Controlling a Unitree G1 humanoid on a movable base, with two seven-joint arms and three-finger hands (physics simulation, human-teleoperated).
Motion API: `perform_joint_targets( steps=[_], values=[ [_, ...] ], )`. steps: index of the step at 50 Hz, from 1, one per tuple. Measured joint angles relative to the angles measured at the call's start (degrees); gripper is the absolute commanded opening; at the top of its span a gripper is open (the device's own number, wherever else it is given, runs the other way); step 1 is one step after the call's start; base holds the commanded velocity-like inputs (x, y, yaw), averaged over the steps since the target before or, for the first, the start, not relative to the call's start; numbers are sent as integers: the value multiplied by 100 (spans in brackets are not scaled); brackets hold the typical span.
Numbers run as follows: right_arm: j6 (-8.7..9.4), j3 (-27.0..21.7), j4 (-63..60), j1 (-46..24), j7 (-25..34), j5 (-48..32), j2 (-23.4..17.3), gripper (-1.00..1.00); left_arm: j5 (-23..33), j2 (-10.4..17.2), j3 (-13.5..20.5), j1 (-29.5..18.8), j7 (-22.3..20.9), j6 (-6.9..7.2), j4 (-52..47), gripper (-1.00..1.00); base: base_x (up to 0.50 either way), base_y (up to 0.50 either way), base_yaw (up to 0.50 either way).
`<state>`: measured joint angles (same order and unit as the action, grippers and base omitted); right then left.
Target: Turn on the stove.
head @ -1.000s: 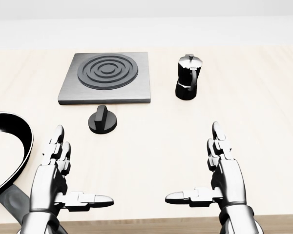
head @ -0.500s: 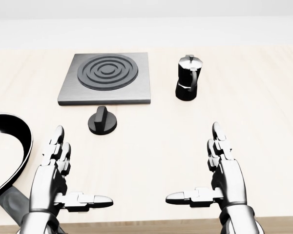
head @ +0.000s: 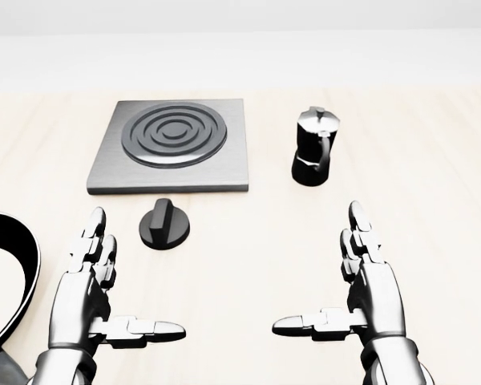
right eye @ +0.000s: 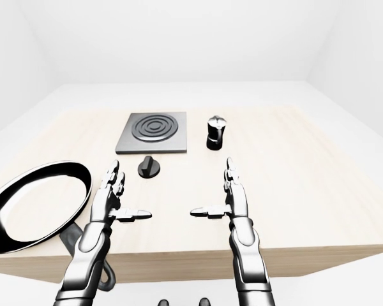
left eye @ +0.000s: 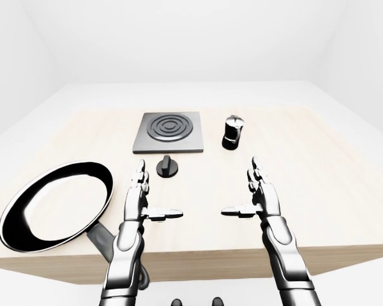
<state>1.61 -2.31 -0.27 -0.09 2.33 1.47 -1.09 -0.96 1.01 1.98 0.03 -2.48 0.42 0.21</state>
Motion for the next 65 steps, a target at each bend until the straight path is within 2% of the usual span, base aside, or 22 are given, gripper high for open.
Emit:
perform_joint_targets(
  steps=[29, 48, 65],
  values=[
    [-24, -1, 43, -12, -5, 14, -2, 100, -3, 4, 3, -16, -3, -19, 43, 100, 22, 0, 0],
    [-49, 7, 66, -13, 12, 7, -2, 100, -1, 3, 0, -14, -9, -28, 56, 100, 0, 0, 0],
    [-42, 6, 70, -15, 16, 7, -1, 100, -34, 3, 1, -53, -34, 53, 125, 100, 0, 0, 0]
  ],
)
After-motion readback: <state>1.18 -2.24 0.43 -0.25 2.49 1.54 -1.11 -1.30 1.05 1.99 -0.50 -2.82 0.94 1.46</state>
